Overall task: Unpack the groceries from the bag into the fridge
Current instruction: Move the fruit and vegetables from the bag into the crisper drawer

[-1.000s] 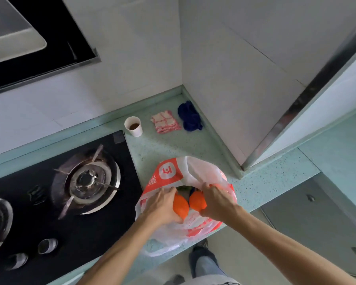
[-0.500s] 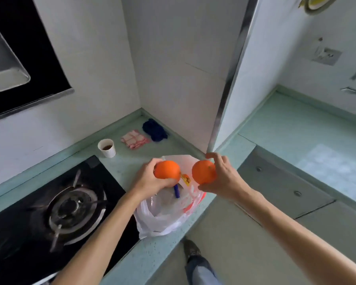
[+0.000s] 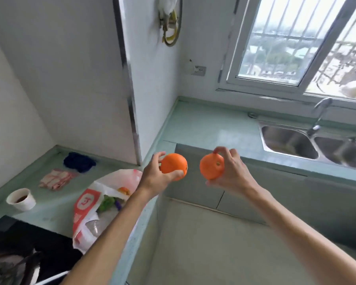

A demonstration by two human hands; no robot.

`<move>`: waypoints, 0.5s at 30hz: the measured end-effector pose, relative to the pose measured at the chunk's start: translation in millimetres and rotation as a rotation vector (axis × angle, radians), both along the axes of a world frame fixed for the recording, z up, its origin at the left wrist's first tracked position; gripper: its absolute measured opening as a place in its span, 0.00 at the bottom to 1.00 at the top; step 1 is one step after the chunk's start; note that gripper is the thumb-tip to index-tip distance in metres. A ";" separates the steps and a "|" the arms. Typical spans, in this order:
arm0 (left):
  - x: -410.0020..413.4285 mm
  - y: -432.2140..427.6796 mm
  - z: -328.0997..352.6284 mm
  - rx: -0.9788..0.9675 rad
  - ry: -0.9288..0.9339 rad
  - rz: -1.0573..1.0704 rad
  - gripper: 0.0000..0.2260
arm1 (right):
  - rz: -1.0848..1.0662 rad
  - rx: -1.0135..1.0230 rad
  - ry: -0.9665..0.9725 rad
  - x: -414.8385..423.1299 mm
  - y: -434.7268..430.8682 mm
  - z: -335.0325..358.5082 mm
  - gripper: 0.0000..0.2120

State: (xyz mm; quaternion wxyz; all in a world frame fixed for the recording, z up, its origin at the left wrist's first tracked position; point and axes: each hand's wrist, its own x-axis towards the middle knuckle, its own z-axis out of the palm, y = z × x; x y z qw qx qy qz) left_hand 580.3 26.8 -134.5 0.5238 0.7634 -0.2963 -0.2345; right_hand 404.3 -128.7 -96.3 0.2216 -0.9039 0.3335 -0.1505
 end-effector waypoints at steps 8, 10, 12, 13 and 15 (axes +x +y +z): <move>-126.5 -100.1 13.8 -0.058 -0.068 -0.358 0.38 | -0.337 0.050 -0.058 -183.9 -25.8 6.0 0.38; -172.4 -120.8 18.4 -0.082 -0.073 -0.434 0.38 | -0.430 0.058 -0.116 -237.8 -28.1 6.2 0.38; -223.8 -137.4 24.6 -0.114 -0.078 -0.515 0.36 | -0.504 0.061 -0.140 -295.1 -27.9 6.5 0.39; -250.7 -144.5 27.8 -0.128 -0.078 -0.554 0.35 | -0.540 0.065 -0.149 -324.9 -26.1 7.4 0.38; -304.5 -155.8 34.4 -0.154 -0.066 -0.628 0.34 | -0.615 0.074 -0.173 -384.6 -18.2 9.4 0.37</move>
